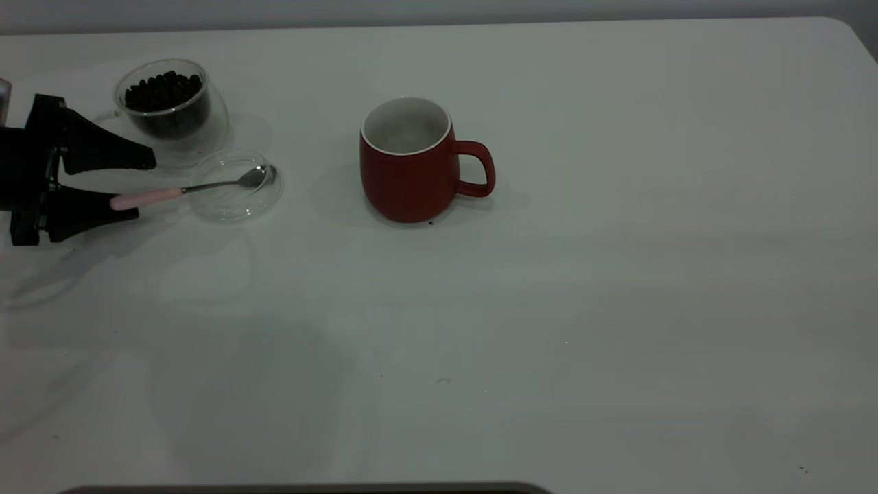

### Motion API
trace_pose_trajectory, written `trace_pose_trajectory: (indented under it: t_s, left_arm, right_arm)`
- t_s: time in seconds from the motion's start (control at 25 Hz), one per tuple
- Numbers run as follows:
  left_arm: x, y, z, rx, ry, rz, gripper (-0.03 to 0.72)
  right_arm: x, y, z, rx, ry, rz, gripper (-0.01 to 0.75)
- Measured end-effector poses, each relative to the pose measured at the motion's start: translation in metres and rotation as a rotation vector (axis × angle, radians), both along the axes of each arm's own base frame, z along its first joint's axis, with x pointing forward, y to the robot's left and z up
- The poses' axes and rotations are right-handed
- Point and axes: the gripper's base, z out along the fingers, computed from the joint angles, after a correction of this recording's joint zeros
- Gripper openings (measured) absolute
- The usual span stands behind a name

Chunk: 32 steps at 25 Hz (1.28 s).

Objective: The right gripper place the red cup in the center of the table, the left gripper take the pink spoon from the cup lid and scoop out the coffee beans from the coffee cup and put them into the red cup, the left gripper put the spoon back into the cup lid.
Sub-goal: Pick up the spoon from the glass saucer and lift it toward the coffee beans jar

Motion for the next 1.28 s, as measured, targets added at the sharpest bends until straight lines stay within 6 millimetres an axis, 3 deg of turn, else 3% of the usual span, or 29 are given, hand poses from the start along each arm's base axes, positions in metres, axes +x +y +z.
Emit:
trace_pose_trajectory:
  t_s: [0.68, 1.28]
  left_arm:
    - [0.0002, -0.0092, 0.0016, -0.036, 0.026, -0.028, 0.538]
    - [0.0001, -0.0083, -0.0015, -0.046, 0.117, 0.033, 0.532]
  right_arm:
    - [0.0000, 0.0000, 0.0000, 0.000, 0.000, 0.000, 0.588]
    - [0.0000, 0.0000, 0.0000, 0.000, 0.000, 0.000, 0.588]
